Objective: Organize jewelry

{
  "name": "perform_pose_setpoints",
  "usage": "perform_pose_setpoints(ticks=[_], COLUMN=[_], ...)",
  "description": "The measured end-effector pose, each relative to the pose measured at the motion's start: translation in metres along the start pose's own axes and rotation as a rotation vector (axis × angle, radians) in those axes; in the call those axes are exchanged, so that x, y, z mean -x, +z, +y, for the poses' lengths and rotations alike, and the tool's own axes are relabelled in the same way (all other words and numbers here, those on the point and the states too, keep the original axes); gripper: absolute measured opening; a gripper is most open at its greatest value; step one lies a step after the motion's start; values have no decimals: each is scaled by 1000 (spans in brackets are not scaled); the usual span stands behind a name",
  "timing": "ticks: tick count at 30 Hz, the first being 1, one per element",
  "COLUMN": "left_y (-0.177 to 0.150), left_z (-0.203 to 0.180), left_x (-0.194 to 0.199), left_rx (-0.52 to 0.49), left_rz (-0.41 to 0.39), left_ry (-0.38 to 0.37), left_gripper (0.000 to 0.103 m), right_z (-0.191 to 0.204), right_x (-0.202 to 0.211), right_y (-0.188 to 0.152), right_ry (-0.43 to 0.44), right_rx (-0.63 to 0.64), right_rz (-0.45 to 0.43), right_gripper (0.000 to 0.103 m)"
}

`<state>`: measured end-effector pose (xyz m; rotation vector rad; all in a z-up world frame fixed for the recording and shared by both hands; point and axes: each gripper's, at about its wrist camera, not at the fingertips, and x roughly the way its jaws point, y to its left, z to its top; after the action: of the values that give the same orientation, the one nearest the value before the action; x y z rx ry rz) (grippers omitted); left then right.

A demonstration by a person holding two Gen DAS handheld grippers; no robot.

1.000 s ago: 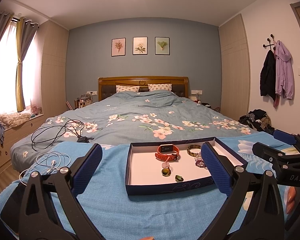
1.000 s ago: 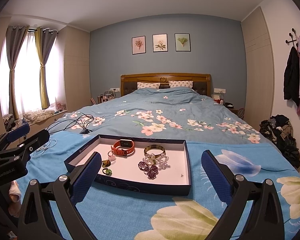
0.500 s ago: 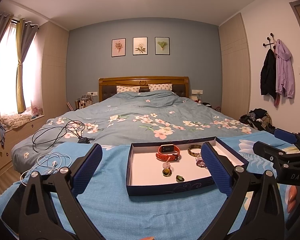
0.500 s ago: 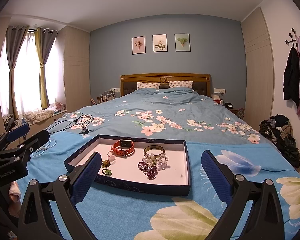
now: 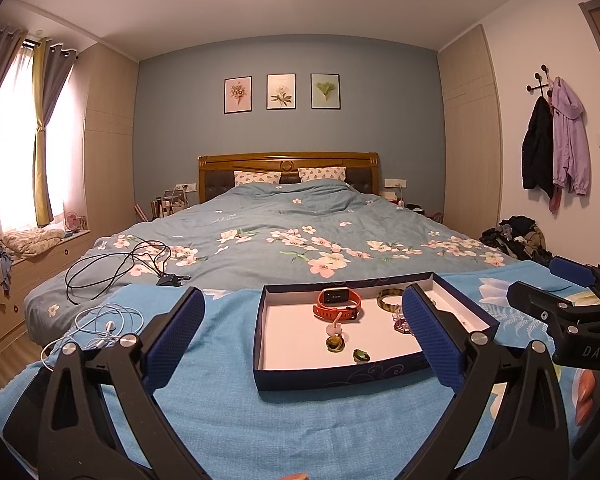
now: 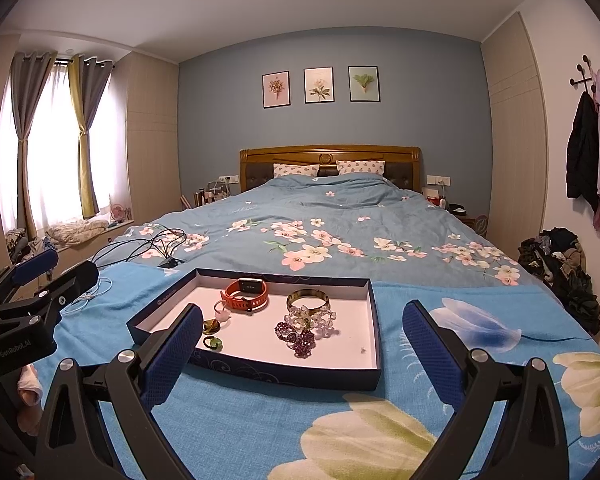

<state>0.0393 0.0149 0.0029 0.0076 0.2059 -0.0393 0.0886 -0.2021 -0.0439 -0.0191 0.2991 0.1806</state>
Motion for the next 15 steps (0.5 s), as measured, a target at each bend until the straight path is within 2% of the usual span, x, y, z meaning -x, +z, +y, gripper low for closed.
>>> perform_pose_setpoints(ticks=[15], left_y=[-2], left_z=[1], left_x=[-2], left_rx=[-2], left_rz=[6], left_ry=[0], left_gripper=[97], right_z=[0], right_x=[-1], right_y=[-1], right_ry=[0], right_rx=[-3], right_rz=[5], right_gripper=[97])
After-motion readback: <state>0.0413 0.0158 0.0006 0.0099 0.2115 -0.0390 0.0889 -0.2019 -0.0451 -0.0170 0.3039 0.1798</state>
